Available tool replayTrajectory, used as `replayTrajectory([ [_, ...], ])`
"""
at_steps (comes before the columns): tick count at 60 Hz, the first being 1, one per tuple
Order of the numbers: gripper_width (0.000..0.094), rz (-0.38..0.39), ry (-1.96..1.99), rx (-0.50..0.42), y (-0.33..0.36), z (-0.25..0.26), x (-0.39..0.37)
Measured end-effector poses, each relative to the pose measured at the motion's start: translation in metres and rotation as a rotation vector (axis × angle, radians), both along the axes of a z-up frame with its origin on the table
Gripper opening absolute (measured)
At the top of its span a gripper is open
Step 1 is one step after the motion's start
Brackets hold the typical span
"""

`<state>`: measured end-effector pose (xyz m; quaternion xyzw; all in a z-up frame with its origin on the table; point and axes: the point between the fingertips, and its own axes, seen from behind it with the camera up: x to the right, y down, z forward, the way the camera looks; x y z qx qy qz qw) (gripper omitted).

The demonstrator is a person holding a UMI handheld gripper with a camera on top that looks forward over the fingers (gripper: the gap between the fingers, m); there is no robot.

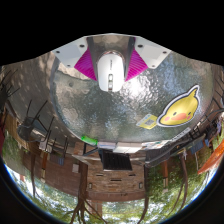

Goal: Arrange mouse

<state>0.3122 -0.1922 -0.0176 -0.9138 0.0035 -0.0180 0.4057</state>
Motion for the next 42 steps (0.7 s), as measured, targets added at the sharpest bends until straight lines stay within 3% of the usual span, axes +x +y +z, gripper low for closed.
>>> replayTrajectory([
  [10, 0.0370, -0.019, -0.055, -0.011, -0.002, 0.004, 0.004],
  [18, 0.0354, -0.090, -0.094, 0.013, 0.005, 0.035, 0.013],
  [28, 0.0354, -0.186, -0.044, 0.238, 0.059, 0.170, -0.003],
  [34, 0.0355, -0.155, -0.007, 0.391, 0.100, 0.246, -0.056],
  [42, 0.0359, -0.032, 0.047, 0.426, 0.141, 0.260, -0.153],
])
